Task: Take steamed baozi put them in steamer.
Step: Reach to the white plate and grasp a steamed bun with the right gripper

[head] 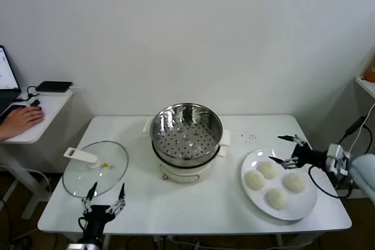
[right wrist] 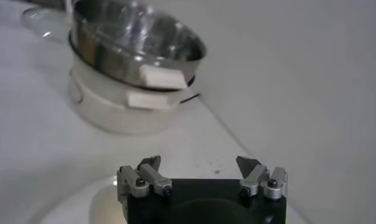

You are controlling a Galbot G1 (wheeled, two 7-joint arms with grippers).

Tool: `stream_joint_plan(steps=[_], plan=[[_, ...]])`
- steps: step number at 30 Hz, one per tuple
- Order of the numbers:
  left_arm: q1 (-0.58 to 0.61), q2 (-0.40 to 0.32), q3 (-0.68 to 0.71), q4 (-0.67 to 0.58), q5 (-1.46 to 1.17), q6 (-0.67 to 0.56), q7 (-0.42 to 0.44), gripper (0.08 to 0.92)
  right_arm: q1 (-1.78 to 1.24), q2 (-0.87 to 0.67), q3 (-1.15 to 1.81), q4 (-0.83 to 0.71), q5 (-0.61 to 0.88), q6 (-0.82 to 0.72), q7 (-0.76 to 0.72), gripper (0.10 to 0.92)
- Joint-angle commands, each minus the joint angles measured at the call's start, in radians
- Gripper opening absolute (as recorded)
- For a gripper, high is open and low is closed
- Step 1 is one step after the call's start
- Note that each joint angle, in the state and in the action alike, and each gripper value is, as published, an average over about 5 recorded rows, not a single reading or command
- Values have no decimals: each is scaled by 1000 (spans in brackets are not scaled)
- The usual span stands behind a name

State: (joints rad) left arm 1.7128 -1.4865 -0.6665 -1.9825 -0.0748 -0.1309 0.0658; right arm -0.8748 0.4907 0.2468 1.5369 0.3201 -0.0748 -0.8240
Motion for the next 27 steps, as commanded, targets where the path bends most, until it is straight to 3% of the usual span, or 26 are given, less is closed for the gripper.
stream_joint_plan(steps=[1,7,12,27], plan=[[2,2,3,1,-4,-2,-1,823,729,-175,-723,-191,-55,-40,-297,823],[6,4,0,-2,-6,-2,-1,823,1215,-55,-1294,-270,-24,-27,-342,823],[6,7,-3,-7,-6,0,-1,823,1402,68,-1571,-336,2,-14,-366,823],[-4,0,-8,-7,-3,9,0,823,1279,183,-1574,-419,-100,-10,-355,823]])
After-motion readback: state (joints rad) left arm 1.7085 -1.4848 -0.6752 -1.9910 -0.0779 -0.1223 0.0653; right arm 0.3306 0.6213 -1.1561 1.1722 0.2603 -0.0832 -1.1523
